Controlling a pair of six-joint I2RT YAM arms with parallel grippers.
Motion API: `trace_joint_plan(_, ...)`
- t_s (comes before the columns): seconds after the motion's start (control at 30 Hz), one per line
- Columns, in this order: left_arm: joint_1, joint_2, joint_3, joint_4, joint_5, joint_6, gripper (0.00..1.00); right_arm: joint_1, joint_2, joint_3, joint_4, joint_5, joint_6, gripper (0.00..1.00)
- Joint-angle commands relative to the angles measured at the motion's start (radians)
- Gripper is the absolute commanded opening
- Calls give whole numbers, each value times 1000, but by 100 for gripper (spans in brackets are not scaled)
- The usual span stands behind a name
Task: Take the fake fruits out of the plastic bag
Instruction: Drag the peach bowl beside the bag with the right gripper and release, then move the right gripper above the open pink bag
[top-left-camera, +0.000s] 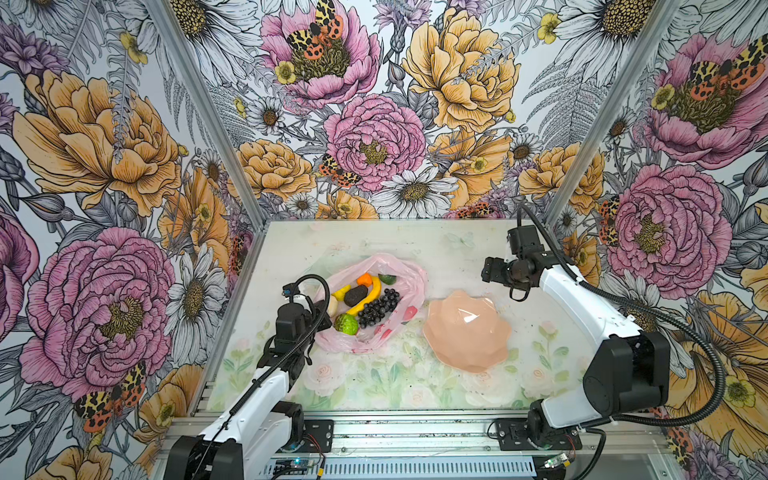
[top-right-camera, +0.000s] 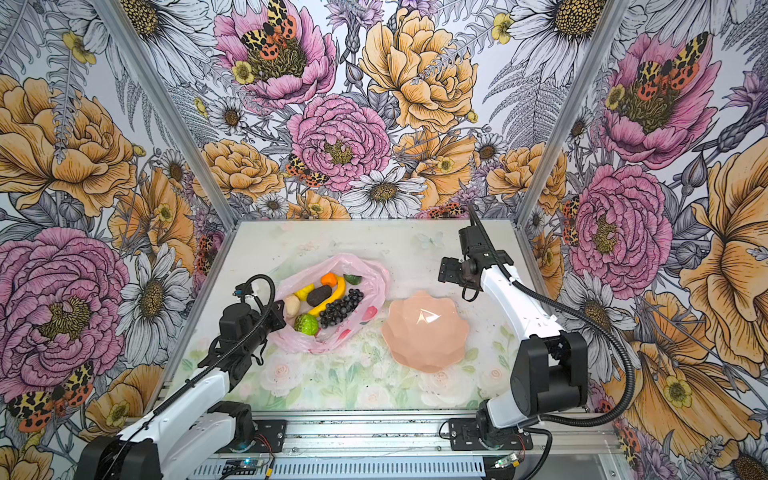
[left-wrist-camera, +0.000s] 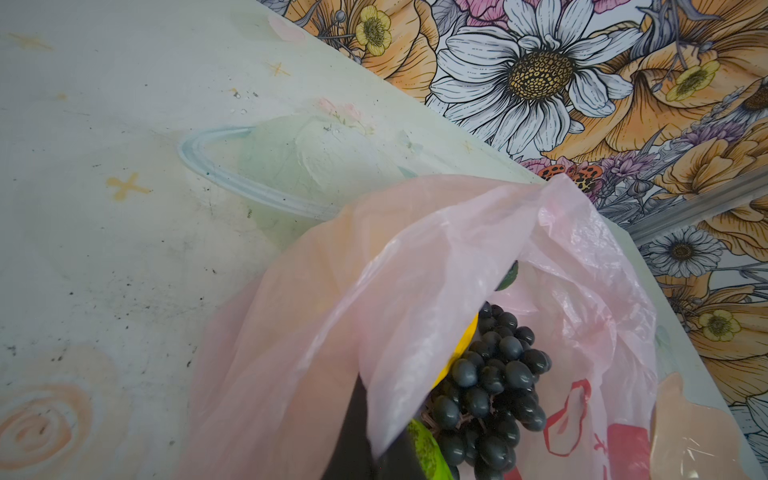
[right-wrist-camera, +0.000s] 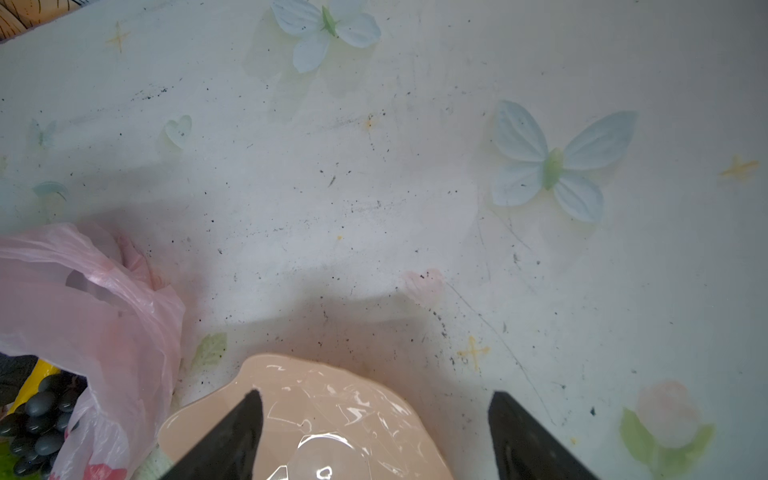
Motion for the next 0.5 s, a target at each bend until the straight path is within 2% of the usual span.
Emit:
trace_joint_plan(0.0, 11, -31, -20, 13, -15, 18, 0, -18, 13, -72, 107, -121, -10, 89)
trace_joint_plan(0.47, 12, -12, -17, 25, -4, 18, 0, 22, 95, -183, 170, -203, -44, 84)
